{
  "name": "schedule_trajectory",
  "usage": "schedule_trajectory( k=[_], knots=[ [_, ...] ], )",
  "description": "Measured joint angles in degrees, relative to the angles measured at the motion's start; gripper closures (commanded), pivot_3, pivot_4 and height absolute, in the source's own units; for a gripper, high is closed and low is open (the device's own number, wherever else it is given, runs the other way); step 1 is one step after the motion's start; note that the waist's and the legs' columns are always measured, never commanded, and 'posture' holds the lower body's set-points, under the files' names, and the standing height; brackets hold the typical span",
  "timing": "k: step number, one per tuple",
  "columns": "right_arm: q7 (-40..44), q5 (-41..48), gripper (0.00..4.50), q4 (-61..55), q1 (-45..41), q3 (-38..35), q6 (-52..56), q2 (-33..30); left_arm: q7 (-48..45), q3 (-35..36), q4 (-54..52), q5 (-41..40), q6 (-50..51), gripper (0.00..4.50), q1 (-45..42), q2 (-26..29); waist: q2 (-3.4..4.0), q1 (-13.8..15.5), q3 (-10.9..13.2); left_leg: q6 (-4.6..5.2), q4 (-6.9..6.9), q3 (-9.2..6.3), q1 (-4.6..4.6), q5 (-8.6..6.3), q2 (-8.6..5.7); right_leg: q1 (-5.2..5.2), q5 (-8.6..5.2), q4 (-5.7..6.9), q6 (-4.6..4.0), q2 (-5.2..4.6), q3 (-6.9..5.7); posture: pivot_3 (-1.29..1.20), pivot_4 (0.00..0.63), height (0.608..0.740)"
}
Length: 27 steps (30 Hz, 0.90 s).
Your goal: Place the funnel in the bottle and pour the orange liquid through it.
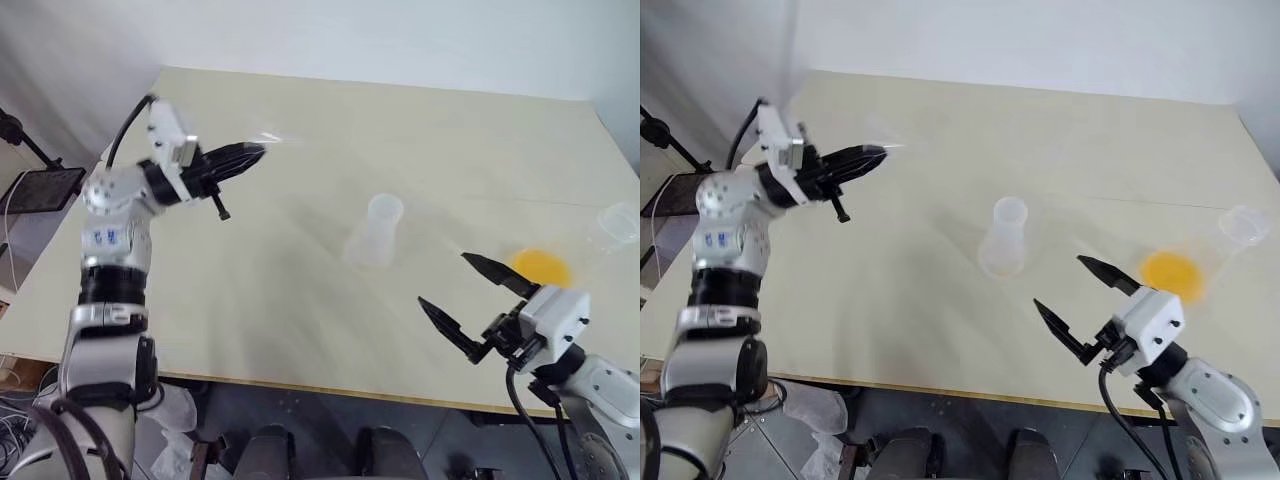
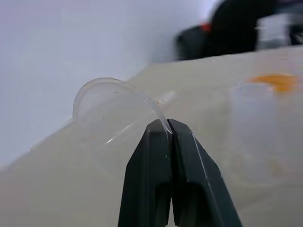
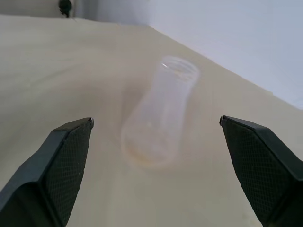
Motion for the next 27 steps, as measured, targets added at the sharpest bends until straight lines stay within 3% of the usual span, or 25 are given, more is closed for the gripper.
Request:
schedule_trajectory(
  k=[4, 12, 19, 27],
  knots=[
    [-1.79, 0.7, 0.0, -1.57, 4.84, -3.66, -1.74, 3.47, -9.21, -6.84, 8.01, 6.03, -9.35, 4.46, -11.19, -1.23, 0.0, -0.21, 0.0, 0.01, -0.09, 0.2, 0.07, 0.0, 0.04, -0.05, 0.0, 0.01, 0.0, 0.0, 0.03, 0.0, 0.15, 0.74],
    [-6.51, 2.76, 0.0, -2.56, 6.76, -6.55, -4.08, 8.7, -15.27, -15.46, 23.86, 17.24, -23.95, 4.46, -23.83, -5.18, 0.0, -0.36, 0.01, 0.04, -0.1, 0.36, 0.06, 0.02, 0.09, -0.15, 0.0, -0.01, 0.0, 0.0, 0.08, 0.0, 0.15, 0.74],
    [-8.18, -0.44, 0.0, -3.71, 8.33, -2.46, -5.9, 11.73, -11.91, -17.23, 31.39, 22.82, -29.25, 4.46, -27.08, -9.67, -0.03, -0.07, 0.03, 0.06, -0.11, 0.37, 0.02, 0.01, 0.09, -0.18, 0.0, -0.01, 0.0, -0.02, 0.11, 0.0, 0.15, 0.74],
    [-9.56, -3.0, 0.0, -4.43, 10.42, 0.83, -7.69, 13.9, -12.02, -17.02, 33.41, 24.22, -29.32, 4.46, -29.39, -10.9, -0.02, -0.16, 0.03, 0.06, -0.14, 0.39, 0.03, 0.01, 0.09, -0.2, 0.0, -0.01, 0.0, -0.01, 0.11, 0.0, 0.15, 0.74]
  ],
)
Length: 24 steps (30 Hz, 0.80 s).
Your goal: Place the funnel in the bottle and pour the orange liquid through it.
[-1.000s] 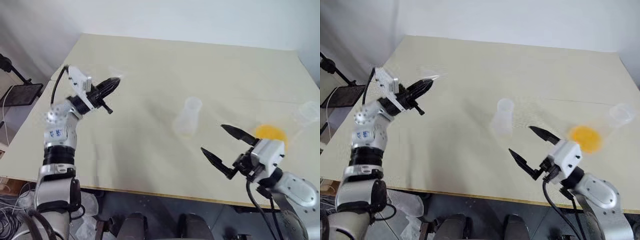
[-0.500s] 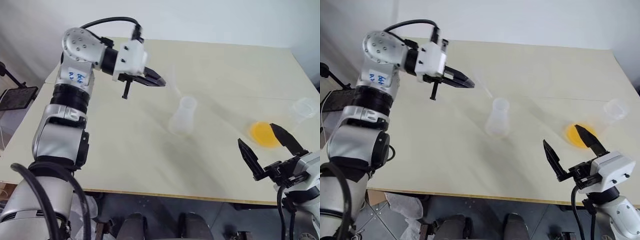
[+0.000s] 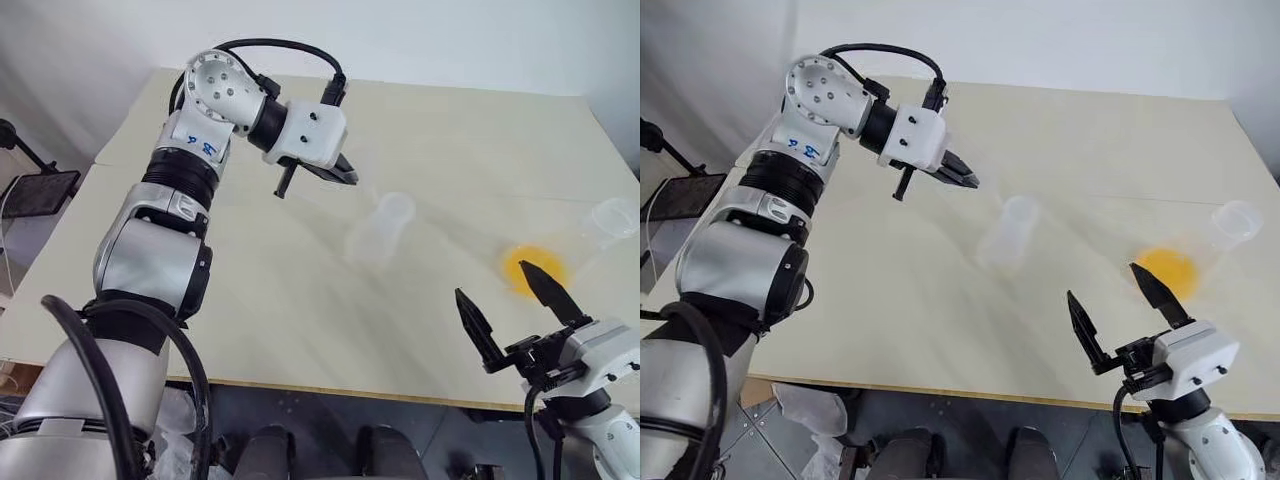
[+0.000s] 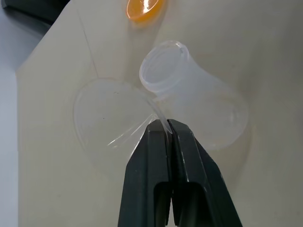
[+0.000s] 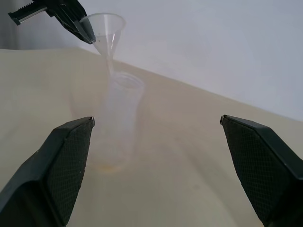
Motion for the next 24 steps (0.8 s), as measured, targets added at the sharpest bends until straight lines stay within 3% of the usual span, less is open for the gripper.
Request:
schedule_trajectory(
  k=[12, 24],
  knots=[
    [-0.16, -0.42, 0.0, 0.01, -0.57, 0.02, -0.23, -0.11, 2.68, 0.39, 2.99, 3.39, 0.26, 4.46, -2.64, 3.58, 0.0, 0.15, 0.0, 0.01, 0.02, -0.03, -0.02, -0.01, 0.0, 0.01, 0.0, 0.01, 0.0, -0.01, 0.0, 0.0, 0.15, 0.74],
    [-0.38, -1.13, 0.0, -0.01, -0.75, 1.8, 0.06, -0.6, -3.89, 4.0, 1.44, -0.74, 3.25, 4.46, -2.67, -0.88, 0.0, 0.07, 0.0, 0.01, 0.03, -0.01, -0.01, -0.01, 0.0, 0.0, 0.0, 0.02, 0.0, -0.01, 0.0, 0.0, 0.15, 0.74]
  ],
)
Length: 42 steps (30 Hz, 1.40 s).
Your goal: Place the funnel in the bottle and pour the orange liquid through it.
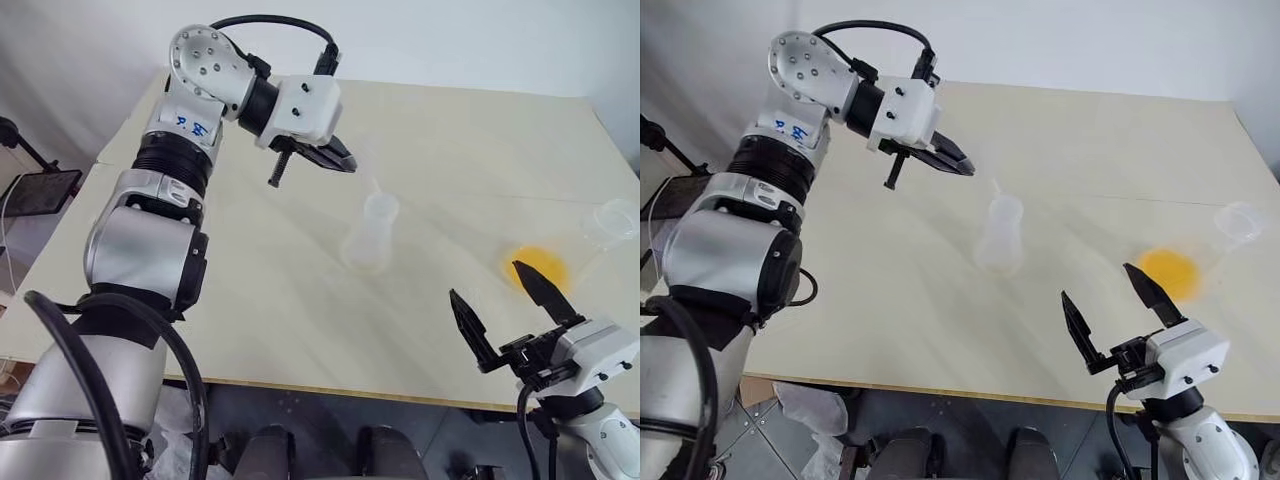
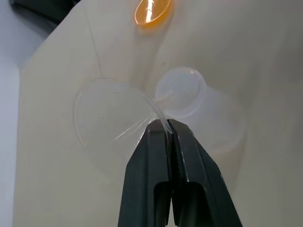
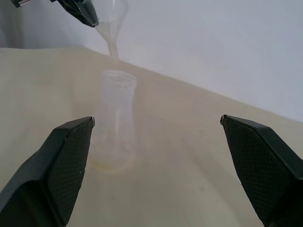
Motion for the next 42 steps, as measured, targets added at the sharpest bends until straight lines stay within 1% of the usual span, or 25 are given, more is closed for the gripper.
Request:
schedule_trajectory(
  k=[3, 7, 11, 15, 18, 19, 23, 30, 31, 34, 38, 40, 42],
  knots=[
    [-0.17, -0.6, 0.0, -0.03, 0.14, 0.16, 0.0, 0.0, 0.03, -0.8, -0.09, 0.49, -0.99, 4.46, 0.0, -0.3, 0.0, -0.02, 0.0, 0.0, 0.0, 0.01, 0.0, 0.0, 0.0, -0.01, 0.0, 0.0, 0.0, 0.01, 0.0, 0.0, 0.15, 0.74],
    [-0.43, -0.9, 0.0, -0.23, 0.11, 0.45, 0.13, 0.0, 0.79, -3.5, -0.09, 3.41, -3.18, 4.46, 0.04, -0.84, 0.0, -0.02, 0.0, 0.0, 0.0, 0.03, 0.01, 0.0, 0.0, -0.01, 0.0, 0.0, 0.0, 0.01, 0.0, 0.0, 0.15, 0.74],
    [-0.76, -1.06, 0.0, -0.86, -0.74, 1.04, 0.49, -0.34, 1.19, -4.0, -0.09, 3.84, -2.98, 4.46, 0.11, -3.14, 0.0, 0.01, 0.0, 0.0, 0.01, 0.03, -0.01, 0.0, 0.0, -0.01, 0.0, 0.0, 0.0, 0.0, 0.01, 0.0, 0.15, 0.74],
    [-1.11, -1.06, 0.0, -1.05, -1.27, 1.37, 1.38, -0.7, 0.03, -3.97, -0.1, 3.55, -1.66, 4.46, 0.11, -4.12, 0.0, 0.01, 0.0, 0.0, 0.01, 0.04, 0.0, 0.0, 0.0, -0.01, 0.0, 0.0, 0.0, 0.0, 0.0, 0.0, 0.15, 0.74],
    [-1.12, -1.05, 0.0, -1.05, -1.46, 1.68, 1.56, -1.17, -0.03, -4.2, -0.09, 3.56, -0.09, 3.86, 0.11, -4.11, 0.0, -0.02, 0.0, 0.0, 0.01, 0.03, 0.0, 0.0, 0.0, -0.02, 0.0, 0.0, 0.0, 0.01, 0.0, 0.0, 0.15, 0.74],
    [-1.11, -1.05, 0.0, -1.05, -1.48, 1.77, 1.6, -1.46, -0.02, -4.25, -0.09, 3.55, 0.73, 3.58, 0.11, -4.11, 0.0, -0.04, 0.0, 0.0, 0.01, 0.03, 0.0, 0.0, 0.0, -0.01, 0.0, 0.0, 0.0, 0.01, 0.0, 0.0, 0.15, 0.74],
    [-1.11, -0.98, 0.0, -1.02, -2.45, 1.74, 1.67, -2.43, 0.04, -4.01, -0.03, 3.41, 1.99, 2.35, 0.11, -4.22, 0.0, -0.02, 0.0, 0.01, 0.01, 0.03, 0.0, 0.0, 0.0, -0.01, 0.0, 0.0, 0.0, 0.0, 0.0, 0.0, 0.15, 0.74],
    [-1.1, -0.88, 0.0, -0.43, -3.75, 1.66, 1.73, -3.28, 0.02, -1.22, -0.03, 0.95, 5.72, 0.15, 0.72, -4.54, 0.0, -0.04, 0.0, 0.0, 0.02, 0.02, 0.01, 0.0, 0.0, 0.0, 0.0, 0.01, 0.0, 0.0, 0.0, 0.0, 0.15, 0.74],
    [-1.1, -0.83, 0.0, -0.25, -3.77, 1.64, 1.73, -3.28, -0.03, -0.79, -0.09, 0.42, 6.49, 0.04, 1.26, -4.35, 0.0, -0.05, 0.0, 0.0, 0.02, 0.02, 0.01, 0.0, 0.0, -0.01, 0.0, 0.01, 0.0, 0.0, 0.0, 0.0, 0.15, 0.74],
    [-1.05, 1.24, 0.0, 0.02, -3.14, 0.37, 1.83, -3.28, -0.09, 1.92, -0.75, -3.41, 10.47, 0.04, 4.96, -3.37, 0.01, -0.25, -0.01, 0.0, 0.02, 0.02, 0.03, 0.0, 0.02, -0.01, 0.0, 0.04, 0.0, 0.01, 0.0, 0.0, 0.15, 0.74],
    [-1.73, 4.76, 0.0, 0.32, -1.16, -5.15, 1.58, -2.56, -0.09, 6.45, -1.12, -8.66, 15.71, 0.04, 10.89, -0.01, 0.01, -0.79, -0.01, 0.0, 0.03, -0.01, 0.03, 0.0, 0.05, -0.03, 0.0, 0.12, 0.0, 0.01, -0.01, 0.0, 0.15, 0.74],
    [-1.59, 5.98, 0.0, 0.65, 1.07, -7.64, 1.21, -2.5, -0.06, 9.0, -1.29, -10.86, 17.89, 0.04, 13.17, 1.66, 0.01, -1.02, -0.01, 0.0, 0.03, -0.04, 0.03, 0.0, 0.04, -0.02, 0.0, 0.13, 0.0, 0.01, -0.02, 0.0, 0.15, 0.74],
    [-1.38, 7.18, 0.0, 1.23, 3.96, -10.74, -0.17, -0.85, -0.03, 11.01, -2.76, -12.59, 18.74, 0.04, 16.62, 3.86, 0.04, -1.06, -0.03, 0.0, 0.03, -0.09, 0.08, 0.0, 0.03, 0.02, 0.0, 0.16, 0.0, 0.01, -0.02, 0.0, 0.15, 0.74]
  ],
)
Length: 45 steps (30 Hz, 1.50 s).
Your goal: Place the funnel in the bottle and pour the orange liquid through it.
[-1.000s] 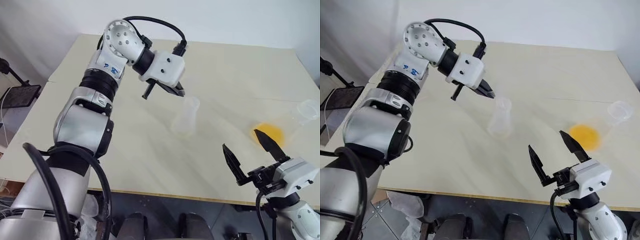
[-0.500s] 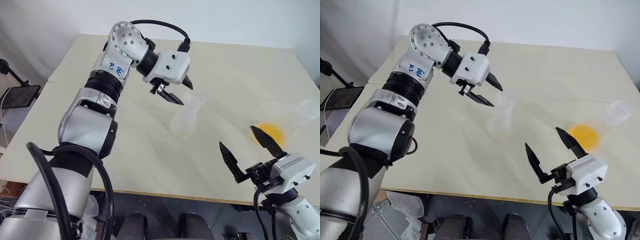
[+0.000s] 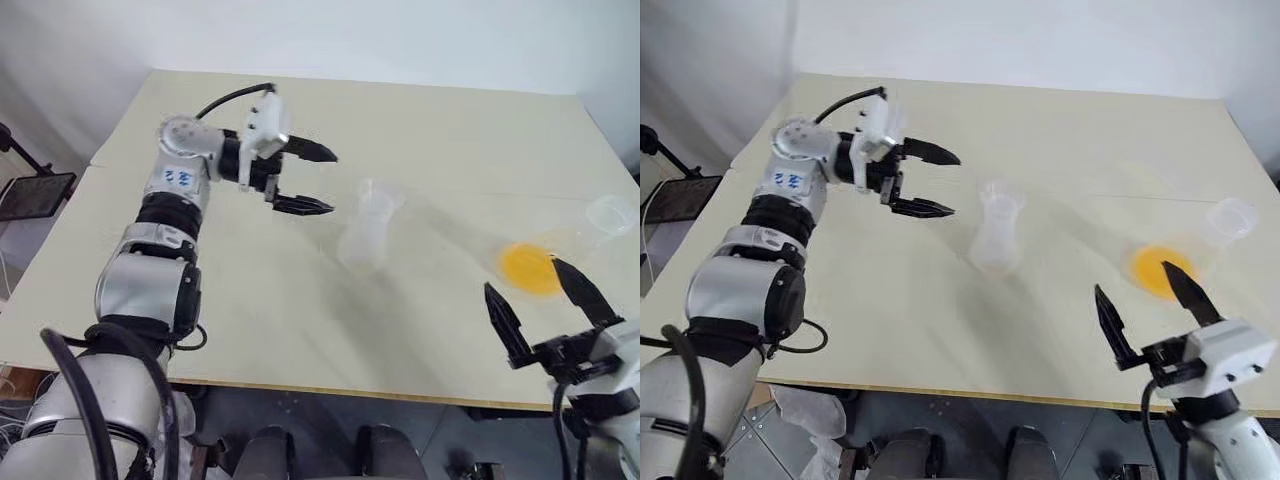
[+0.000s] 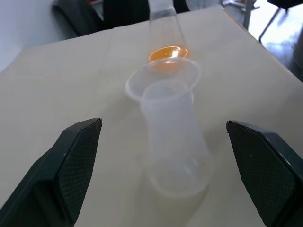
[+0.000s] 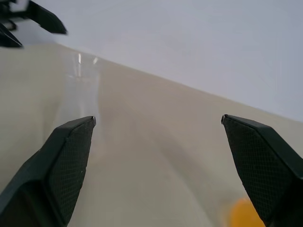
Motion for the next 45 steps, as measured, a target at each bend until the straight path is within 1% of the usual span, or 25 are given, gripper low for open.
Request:
schedule_trajectory(
  k=[3, 6, 7, 10, 11, 13, 15, 18, 22, 26, 29, 33, 36, 42, 45],
  knots=[
    [-0.37, 1.48, 0.0, 2.65, 2.88, -5.43, -2.92, 2.86, 0.02, 1.31, -1.66, -1.05, 0.67, 0.04, 6.25, 2.43, 0.0, -0.2, 0.0, 0.0, 0.01, 0.0, 0.01, 0.0, 0.0, 0.02, 0.0, 0.0, 0.0, 0.0, 0.01, 0.0, 0.15, 0.74],
    [-0.42, 2.65, 0.0, 5.73, 4.43, -8.26, -5.11, 4.53, 0.05, 2.26, -4.47, -2.34, 2.38, 0.04, 11.07, 2.66, 0.0, -0.14, 0.0, 0.0, 0.09, -0.05, -0.03, 0.0, 0.0, 0.04, 0.0, 0.0, 0.0, 0.0, 0.03, 0.0, 0.15, 0.74],
    [-0.43, 2.82, 0.0, 6.35, 4.73, -8.76, -5.55, 4.96, 0.04, 2.54, -6.98, -3.28, 3.88, 0.04, 12.68, 2.85, 0.0, -0.21, 0.0, 0.0, 0.08, -0.05, -0.03, 0.0, 0.0, 0.04, 0.0, 0.0, 0.0, 0.0, 0.05, 0.0, 0.15, 0.74],
    [-1.07, 3.02, 0.0, 8.19, 6.67, -10.71, -5.64, 5.33, 0.06, 2.68, -19.9, -6.62, 10.37, 0.04, 21.71, 3.82, 0.13, -0.55, -0.07, 0.0, -0.03, -0.14, 0.14, 0.0, 0.03, 0.04, 0.0, 0.07, 0.0, 0.0, 0.23, 0.0, 0.15, 0.74],
    [-1.51, 3.31, 0.0, 8.31, 6.52, -10.89, -4.87, 5.2, 0.13, 2.62, -22.23, -7.1, 12.0, 0.04, 23.78, 3.77, 0.13, -0.63, -0.06, 0.0, -0.02, -0.2, 0.13, 0.0, 0.06, 0.02, 0.0, 0.06, 0.0, 0.01, 0.26, 0.0, 0.15, 0.74],
    [-3.45, 4.82, 0.0, 8.35, 3.84, -11.26, -2.3, 3.47, 1.69, 2.77, -25.19, -8.63, 14.98, 0.04, 25.88, 3.15, 0.13, -0.59, -0.06, 0.0, 0.16, -0.28, 0.08, 0.0, 0.07, 0.03, 0.0, 0.05, 0.0, 0.02, 0.35, 0.0, 0.15, 0.74],
    [-5.68, 7.55, 0.0, 8.28, -0.45, -11.98, 1.86, -0.85, 3.91, 3.76, -28.98, -10.3, 17.57, 0.04, 26.37, 3.07, 0.14, -0.51, -0.06, 0.01, 0.32, -0.25, 0.09, 0.0, 0.06, 0.07, 0.0, 0.05, 0.0, 0.02, 0.47, 0.0, 0.15, 0.74],
    [-8.61, 10.71, 0.0, 8.75, -4.94, -12.54, 8.64, -6.52, 4.82, 4.52, -33.69, -11.68, 19.83, 0.04, 27.61, 3.57, 0.24, -0.36, -0.12, 0.01, 0.3, -0.28, 0.12, 0.0, 0.05, 0.08, 0.0, 0.09, 0.0, 0.03, 0.51, 0.0, 0.15, 0.74],
    [-12.63, 14.53, 0.0, 12.96, -11.17, -13.86, 18.15, -12.72, 6.22, 4.19, -38.27, -12.68, 22.63, 0.04, 31.77, 3.4, 0.29, -0.28, -0.15, 0.02, 0.27, -0.27, 0.06, -0.01, -0.01, 0.07, 0.0, 0.08, 0.0, 0.02, 0.51, 0.0, 0.15, 0.74],
    [-13.23, 15.05, 0.0, 17.6, -15.76, -14.13, 23.77, -16.77, 7.71, 3.99, -42.53, -13.44, 24.7, 0.04, 34.52, 3.25, 0.29, -0.15, -0.15, 0.03, 0.3, -0.27, 0.01, -0.01, -0.03, 0.07, 0.0, 0.08, 0.0, 0.02, 0.51, 0.0, 0.15, 0.74],
    [-13.37, 14.98, 0.0, 20.45, -19.0, -14.12, 26.45, -17.74, 8.7, 3.61, -45.72, -14.38, 25.93, 0.04, 35.54, 3.22, 0.29, -0.2, -0.15, 0.04, 0.29, -0.27, 0.02, -0.01, -0.03, 0.07, 0.0, 0.07, 0.0, 0.02, 0.51, 0.0, 0.15, 0.74],
    [-13.26, 17.3, 0.0, 23.48, -23.89, -14.13, 29.56, -17.87, 10.02, 3.49, -49.09, -15.24, 27.26, 0.04, 37.07, 3.31, 0.3, -0.3, -0.15, 0.04, 0.29, -0.27, 0.02, -0.01, -0.01, 0.07, 0.0, 0.05, 0.0, 0.02, 0.51, 0.0, 0.15, 0.74],
    [-11.63, 18.62, 0.0, 26.61, -27.49, -14.1, 31.55, -18.6, 11.0, 3.31, -50.9, -15.74, 27.96, 0.04, 38.0, 3.29, 0.3, -0.33, -0.15, 0.04, 0.27, -0.27, 0.02, -0.01, -0.01, 0.06, 0.0, 0.04, 0.0, 0.03, 0.49, 0.0, 0.15, 0.74],
    [-9.29, 17.83, 0.0, 32.76, -32.16, -13.75, 32.35, -20.54, 12.72, 3.11, -53.34, -16.53, 28.83, 0.04, 39.74, 3.26, 0.3, -0.28, -0.15, 0.04, 0.27, -0.25, 0.0, -0.01, -0.02, 0.08, 0.0, 0.0, 0.0, 0.02, 0.49, 0.0, 0.15, 0.74],
    [-8.01, 16.66, 0.0, 35.38, -34.2, -12.12, 32.72, -20.64, 13.47, 2.89, -54.13, -17.03, 29.22, 0.04, 40.26, 3.13, 0.3, -0.31, -0.15, 0.04, 0.27, -0.25, -0.01, -0.01, -0.02, 0.08, 0.0, -0.02, 0.0, 0.02, 0.49, 0.0, 0.15, 0.74]
  ],
)
